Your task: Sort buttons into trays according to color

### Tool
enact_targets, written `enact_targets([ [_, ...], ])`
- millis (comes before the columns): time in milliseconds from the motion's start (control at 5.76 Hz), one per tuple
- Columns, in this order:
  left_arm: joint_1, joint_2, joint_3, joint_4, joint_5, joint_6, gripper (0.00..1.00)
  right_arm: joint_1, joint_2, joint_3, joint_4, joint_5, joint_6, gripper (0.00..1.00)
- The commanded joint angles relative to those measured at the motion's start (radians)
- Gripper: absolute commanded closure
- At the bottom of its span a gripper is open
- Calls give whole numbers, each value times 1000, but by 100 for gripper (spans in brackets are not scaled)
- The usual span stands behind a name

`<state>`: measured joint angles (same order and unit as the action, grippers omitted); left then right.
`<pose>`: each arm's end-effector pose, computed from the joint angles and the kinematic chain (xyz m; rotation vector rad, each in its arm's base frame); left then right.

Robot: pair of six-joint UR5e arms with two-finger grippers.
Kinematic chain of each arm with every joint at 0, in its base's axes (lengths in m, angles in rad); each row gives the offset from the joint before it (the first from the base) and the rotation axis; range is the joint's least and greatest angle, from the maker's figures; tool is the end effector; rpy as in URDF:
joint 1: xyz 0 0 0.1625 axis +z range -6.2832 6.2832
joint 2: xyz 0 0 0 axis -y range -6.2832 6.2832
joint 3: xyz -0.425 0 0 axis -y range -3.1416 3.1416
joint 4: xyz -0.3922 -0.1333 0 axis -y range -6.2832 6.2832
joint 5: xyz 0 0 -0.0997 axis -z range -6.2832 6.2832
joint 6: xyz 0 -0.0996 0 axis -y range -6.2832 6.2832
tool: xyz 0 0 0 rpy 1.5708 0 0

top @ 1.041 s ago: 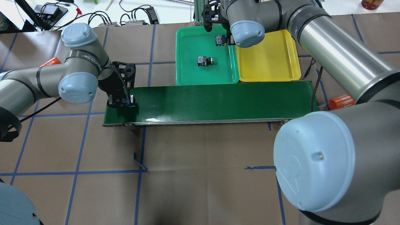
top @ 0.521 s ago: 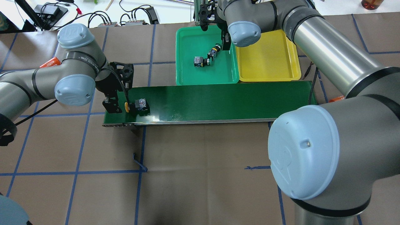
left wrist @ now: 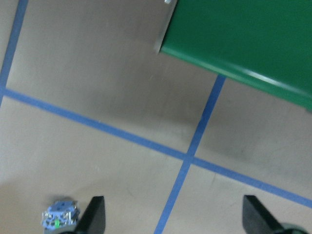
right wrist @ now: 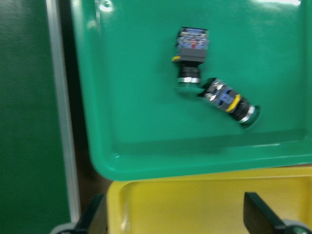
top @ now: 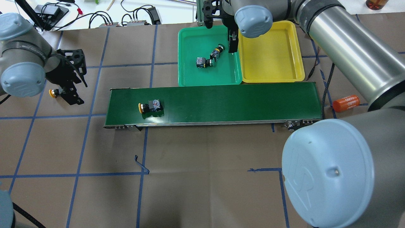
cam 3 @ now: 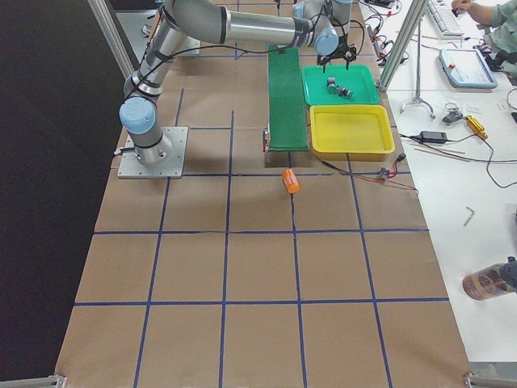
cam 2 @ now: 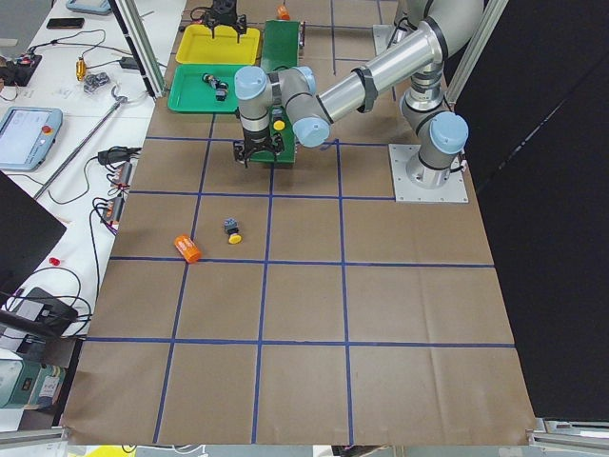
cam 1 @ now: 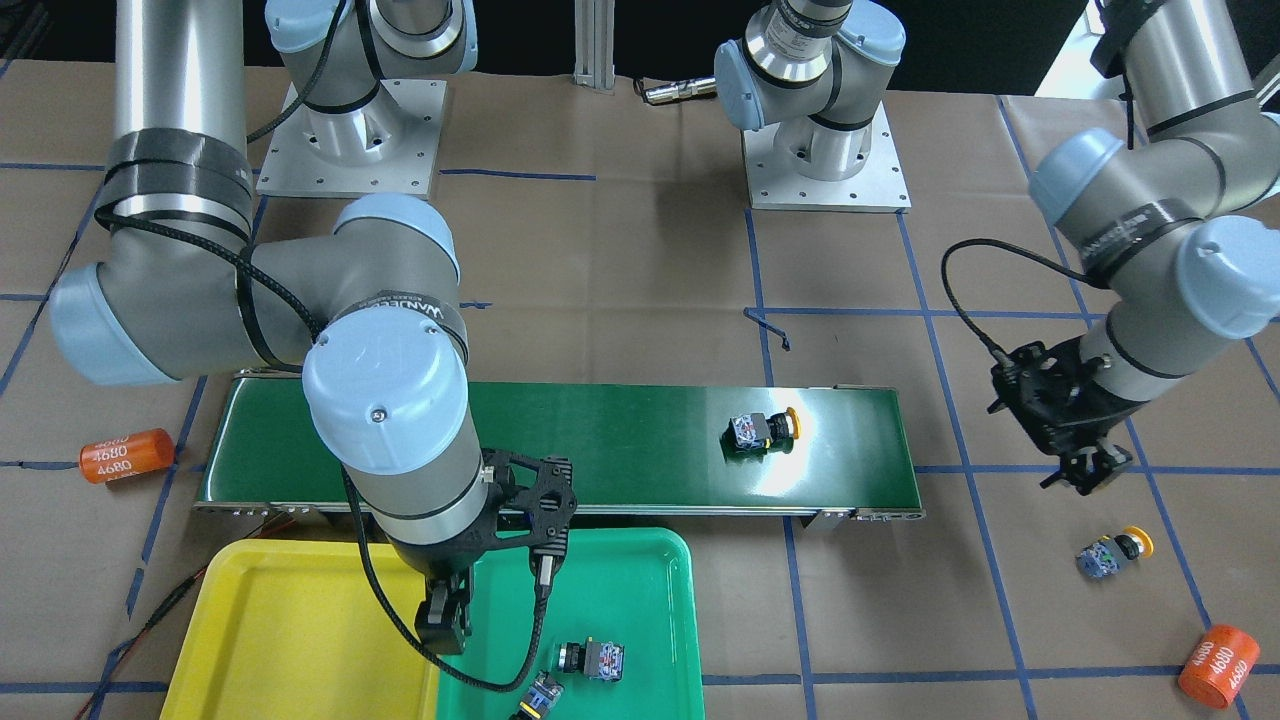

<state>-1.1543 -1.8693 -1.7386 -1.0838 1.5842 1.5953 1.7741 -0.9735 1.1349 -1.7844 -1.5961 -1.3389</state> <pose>0.1128 -0.5811 0.2949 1.7324 2.5912 0.0004 0.2757 -0.6894 0.3567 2.1540 -2.2180 0.0470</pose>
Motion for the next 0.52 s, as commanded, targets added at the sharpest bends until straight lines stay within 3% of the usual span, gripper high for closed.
enact_targets([
  [0, 74, -97, 101, 5, -1, -11, 2, 16, -97, 41, 195, 1, 13, 0],
  [347, 116, -236, 232, 4, -3, -18, 2, 25, -247, 271, 134, 2, 36, 0],
])
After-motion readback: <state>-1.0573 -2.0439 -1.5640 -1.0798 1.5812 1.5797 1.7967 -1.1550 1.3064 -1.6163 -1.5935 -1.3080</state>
